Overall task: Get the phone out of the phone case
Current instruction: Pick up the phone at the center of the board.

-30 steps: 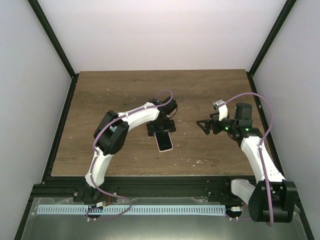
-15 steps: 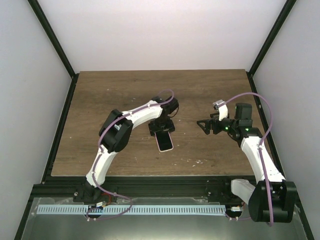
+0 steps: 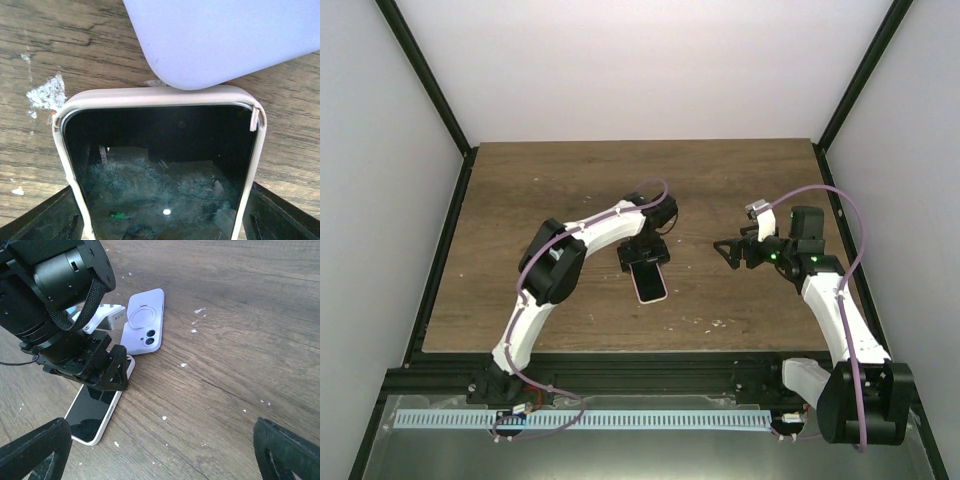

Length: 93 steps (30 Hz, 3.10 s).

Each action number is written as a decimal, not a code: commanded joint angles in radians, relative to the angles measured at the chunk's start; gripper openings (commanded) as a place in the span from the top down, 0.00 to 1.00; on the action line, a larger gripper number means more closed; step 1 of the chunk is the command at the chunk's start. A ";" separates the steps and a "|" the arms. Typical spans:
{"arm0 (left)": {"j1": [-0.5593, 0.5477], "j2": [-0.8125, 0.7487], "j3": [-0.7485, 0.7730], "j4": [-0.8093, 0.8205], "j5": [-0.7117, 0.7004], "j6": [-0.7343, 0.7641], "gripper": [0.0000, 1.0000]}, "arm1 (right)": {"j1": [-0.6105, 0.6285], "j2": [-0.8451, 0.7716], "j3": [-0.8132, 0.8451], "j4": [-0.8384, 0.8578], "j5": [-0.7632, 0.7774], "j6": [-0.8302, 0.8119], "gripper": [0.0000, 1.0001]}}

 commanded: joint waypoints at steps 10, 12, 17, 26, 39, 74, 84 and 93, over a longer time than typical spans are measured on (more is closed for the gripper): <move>-0.026 -0.200 -0.225 0.201 0.064 0.071 0.75 | -0.013 0.000 0.010 0.023 0.000 -0.006 0.00; -0.043 -0.255 -0.276 0.269 0.023 0.074 0.76 | -0.013 -0.011 -0.009 0.033 -0.010 -0.013 0.00; -0.075 -0.402 -0.333 0.391 -0.088 0.070 0.79 | -0.012 -0.017 -0.018 0.039 -0.069 -0.025 0.00; -0.096 -0.629 -0.382 0.548 -0.174 0.093 0.78 | 0.093 -0.025 0.128 -0.129 -0.165 -0.090 0.05; -0.172 -0.690 -0.410 0.624 -0.255 0.010 0.77 | 0.283 0.013 0.219 -0.121 -0.118 0.062 0.12; -0.190 -0.741 -0.476 0.705 -0.290 -0.097 0.68 | 0.354 0.206 0.287 -0.116 -0.148 0.094 0.92; -0.138 -0.823 -0.503 0.715 -0.280 0.238 0.00 | 0.330 0.147 0.300 -0.131 -0.146 0.088 0.99; -0.057 -1.295 -1.071 1.278 0.023 0.493 0.04 | 0.285 0.004 0.237 -0.196 -0.387 -0.058 0.99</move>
